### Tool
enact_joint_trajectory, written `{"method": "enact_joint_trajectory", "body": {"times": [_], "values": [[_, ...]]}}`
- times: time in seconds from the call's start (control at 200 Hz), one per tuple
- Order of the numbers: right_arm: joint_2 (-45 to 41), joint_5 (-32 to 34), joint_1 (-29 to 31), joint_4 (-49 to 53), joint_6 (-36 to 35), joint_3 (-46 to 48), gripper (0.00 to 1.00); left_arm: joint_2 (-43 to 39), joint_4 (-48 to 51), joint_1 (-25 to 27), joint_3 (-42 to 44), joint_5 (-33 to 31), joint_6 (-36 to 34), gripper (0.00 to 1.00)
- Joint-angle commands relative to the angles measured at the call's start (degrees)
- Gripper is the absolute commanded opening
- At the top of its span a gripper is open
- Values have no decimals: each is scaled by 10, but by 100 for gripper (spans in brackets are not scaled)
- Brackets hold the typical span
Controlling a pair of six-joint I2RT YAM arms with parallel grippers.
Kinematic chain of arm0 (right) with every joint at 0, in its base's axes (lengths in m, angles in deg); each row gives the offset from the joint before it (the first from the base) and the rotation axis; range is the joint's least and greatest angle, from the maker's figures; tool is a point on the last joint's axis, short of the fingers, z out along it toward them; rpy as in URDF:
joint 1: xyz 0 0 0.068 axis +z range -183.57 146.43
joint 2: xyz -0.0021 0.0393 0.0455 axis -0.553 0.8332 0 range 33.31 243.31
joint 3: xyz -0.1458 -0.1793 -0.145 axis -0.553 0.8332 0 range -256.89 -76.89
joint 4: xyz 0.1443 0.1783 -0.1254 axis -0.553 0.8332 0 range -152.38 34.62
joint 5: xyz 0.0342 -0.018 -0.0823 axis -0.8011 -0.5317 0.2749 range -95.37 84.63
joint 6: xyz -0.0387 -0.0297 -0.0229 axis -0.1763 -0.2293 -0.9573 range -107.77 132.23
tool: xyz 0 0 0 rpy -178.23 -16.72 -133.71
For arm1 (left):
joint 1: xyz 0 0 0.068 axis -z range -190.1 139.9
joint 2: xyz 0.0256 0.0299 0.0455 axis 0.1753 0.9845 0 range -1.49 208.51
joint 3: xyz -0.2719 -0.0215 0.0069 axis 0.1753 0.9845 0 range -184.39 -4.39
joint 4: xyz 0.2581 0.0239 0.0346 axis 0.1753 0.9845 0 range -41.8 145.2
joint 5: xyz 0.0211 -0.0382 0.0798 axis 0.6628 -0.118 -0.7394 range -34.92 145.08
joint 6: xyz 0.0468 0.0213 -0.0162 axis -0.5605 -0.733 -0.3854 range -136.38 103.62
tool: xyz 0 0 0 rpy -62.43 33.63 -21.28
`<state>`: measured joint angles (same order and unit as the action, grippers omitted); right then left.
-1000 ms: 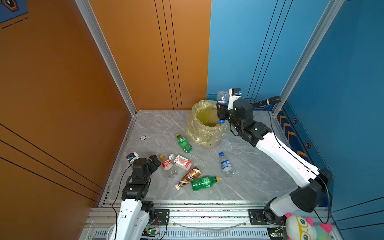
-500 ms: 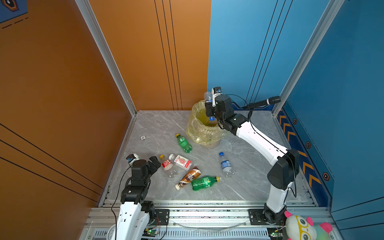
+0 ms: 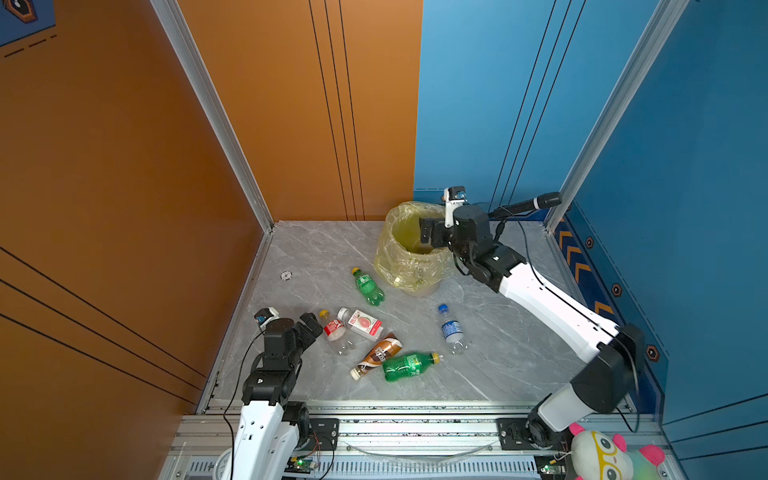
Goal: Put the plastic bottles in the bin
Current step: 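Withdraw the right gripper from the bin while the left gripper reaches toward the red-labelled bottle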
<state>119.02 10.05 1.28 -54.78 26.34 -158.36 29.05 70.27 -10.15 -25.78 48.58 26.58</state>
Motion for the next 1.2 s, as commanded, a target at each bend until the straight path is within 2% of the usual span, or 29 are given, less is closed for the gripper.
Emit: {"method": "enact_joint_trajectory", "body": {"times": [0.0, 0.145, 0.27, 0.386, 0.651, 0.806, 0.956, 1.146, 1.162, 1.192], "values": [[-121, 29, -2, -52, 39, 138, 100, 10, -7, -5, 11, 29, 1, 100], [-264, 61, -14, -64, 121, 326, 100, 27, 13, -3, 3, 61, 2, 96], [-306, 66, -33, -39, 159, 386, 100, 51, 17, 5, -1, 104, 0, 93], [-298, 47, -55, -14, 170, 382, 100, 87, 19, 27, -12, 112, -5, 92], [-281, 34, -66, -20, 172, 380, 100, 192, 0, 99, -54, 46, -11, 93], [-284, 34, -71, -14, 172, 383, 100, 257, -24, 128, -69, 40, -7, 93], [-292, 34, -77, -19, 173, 391, 100, 307, -34, 139, -73, 29, -1, 90], [-297, 31, -85, -17, 175, 398, 100, 325, -56, 139, -62, 23, 8, 87], [-297, 30, -86, -17, 175, 398, 100, 326, -58, 139, -62, 22, 8, 83], [-297, 29, -87, -16, 177, 399, 100, 327, -60, 139, -62, 21, 9, 81]]}}
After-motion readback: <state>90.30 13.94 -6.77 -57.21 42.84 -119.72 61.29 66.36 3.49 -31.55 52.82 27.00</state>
